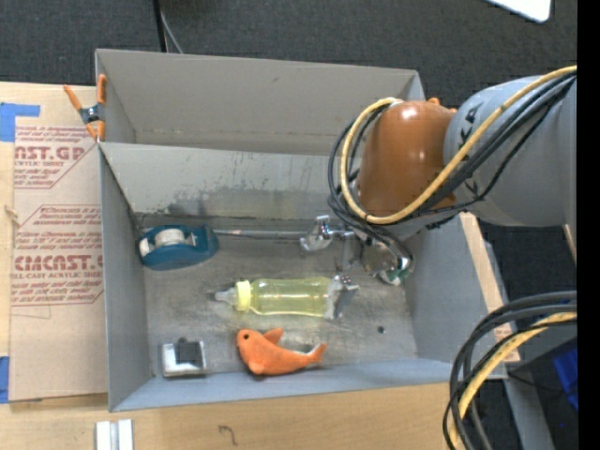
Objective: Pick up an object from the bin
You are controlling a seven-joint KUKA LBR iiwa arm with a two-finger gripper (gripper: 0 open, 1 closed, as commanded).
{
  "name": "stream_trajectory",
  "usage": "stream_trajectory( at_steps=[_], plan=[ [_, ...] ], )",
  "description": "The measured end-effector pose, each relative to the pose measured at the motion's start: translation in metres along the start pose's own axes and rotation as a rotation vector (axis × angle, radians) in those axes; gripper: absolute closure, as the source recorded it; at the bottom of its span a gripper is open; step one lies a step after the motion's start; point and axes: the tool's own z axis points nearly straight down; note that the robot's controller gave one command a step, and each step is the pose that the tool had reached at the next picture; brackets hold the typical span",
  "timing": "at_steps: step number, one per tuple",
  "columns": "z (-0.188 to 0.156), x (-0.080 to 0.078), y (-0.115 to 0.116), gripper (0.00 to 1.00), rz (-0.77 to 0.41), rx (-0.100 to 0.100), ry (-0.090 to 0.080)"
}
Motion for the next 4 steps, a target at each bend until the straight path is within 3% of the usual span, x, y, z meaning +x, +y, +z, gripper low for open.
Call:
stream_trajectory(
  at_steps=[1,2,3,4],
  plan=[
    [0.010,0.001,0.003,0.00,0.109,-0.001,0.000],
    [0.066,-0.016,0.032,0.00,-0.028,0.001,-0.002],
    [0.068,-0.029,0.036,1.00,0.058,0.001,0.002],
    [0.068,-0.029,0.036,1.00,0.058,0.001,0.002]
  ],
)
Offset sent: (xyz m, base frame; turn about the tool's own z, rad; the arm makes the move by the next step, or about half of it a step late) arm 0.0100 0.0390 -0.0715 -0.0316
